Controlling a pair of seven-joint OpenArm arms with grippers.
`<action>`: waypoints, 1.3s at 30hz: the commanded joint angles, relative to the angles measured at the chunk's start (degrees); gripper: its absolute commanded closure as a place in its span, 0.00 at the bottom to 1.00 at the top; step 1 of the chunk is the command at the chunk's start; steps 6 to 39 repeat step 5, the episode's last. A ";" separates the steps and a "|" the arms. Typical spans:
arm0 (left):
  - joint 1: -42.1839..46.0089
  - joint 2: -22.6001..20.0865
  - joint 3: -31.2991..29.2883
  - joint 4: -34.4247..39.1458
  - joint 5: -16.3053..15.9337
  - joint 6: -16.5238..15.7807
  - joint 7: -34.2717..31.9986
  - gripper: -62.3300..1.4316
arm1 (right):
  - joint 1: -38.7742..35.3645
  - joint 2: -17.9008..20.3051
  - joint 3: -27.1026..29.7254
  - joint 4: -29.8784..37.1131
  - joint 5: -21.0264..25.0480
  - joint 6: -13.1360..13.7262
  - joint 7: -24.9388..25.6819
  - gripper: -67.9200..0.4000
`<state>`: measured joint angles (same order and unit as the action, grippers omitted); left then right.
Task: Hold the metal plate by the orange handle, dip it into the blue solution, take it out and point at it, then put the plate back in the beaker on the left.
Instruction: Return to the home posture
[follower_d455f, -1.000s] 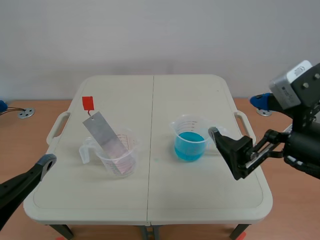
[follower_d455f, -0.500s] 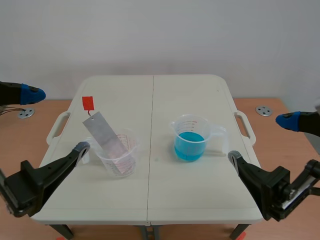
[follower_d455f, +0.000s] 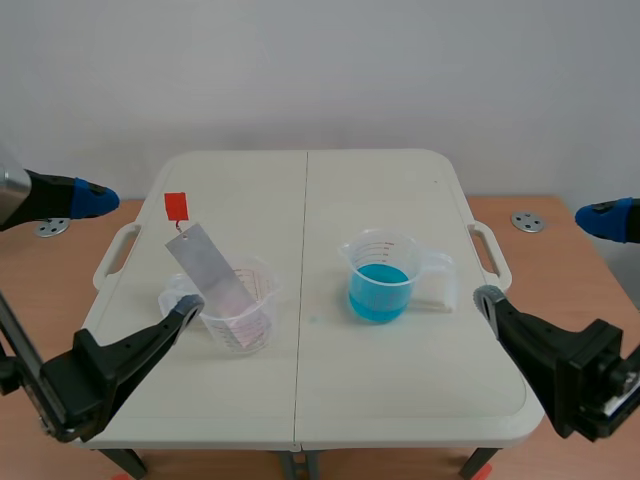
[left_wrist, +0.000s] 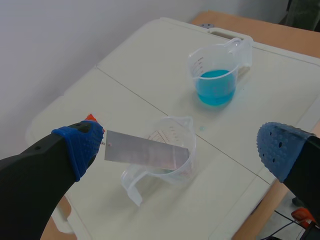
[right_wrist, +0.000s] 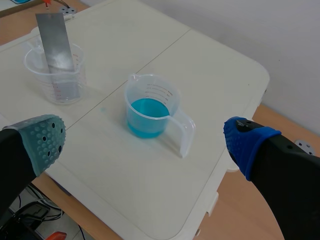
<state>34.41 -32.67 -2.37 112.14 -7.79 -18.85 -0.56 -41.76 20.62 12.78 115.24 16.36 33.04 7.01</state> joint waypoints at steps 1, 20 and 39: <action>0.00 0.26 -0.15 0.81 -0.48 0.04 -0.09 0.00 | 0.81 0.02 0.13 0.44 0.81 -0.04 0.63 0.02; 0.00 0.26 -0.15 0.81 -0.48 0.04 0.44 0.00 | 0.81 0.02 0.13 0.44 0.79 -0.04 0.61 0.02; 0.00 0.26 -0.15 0.81 -0.48 0.04 0.44 0.00 | 0.81 0.02 0.13 0.44 0.79 -0.04 0.61 0.02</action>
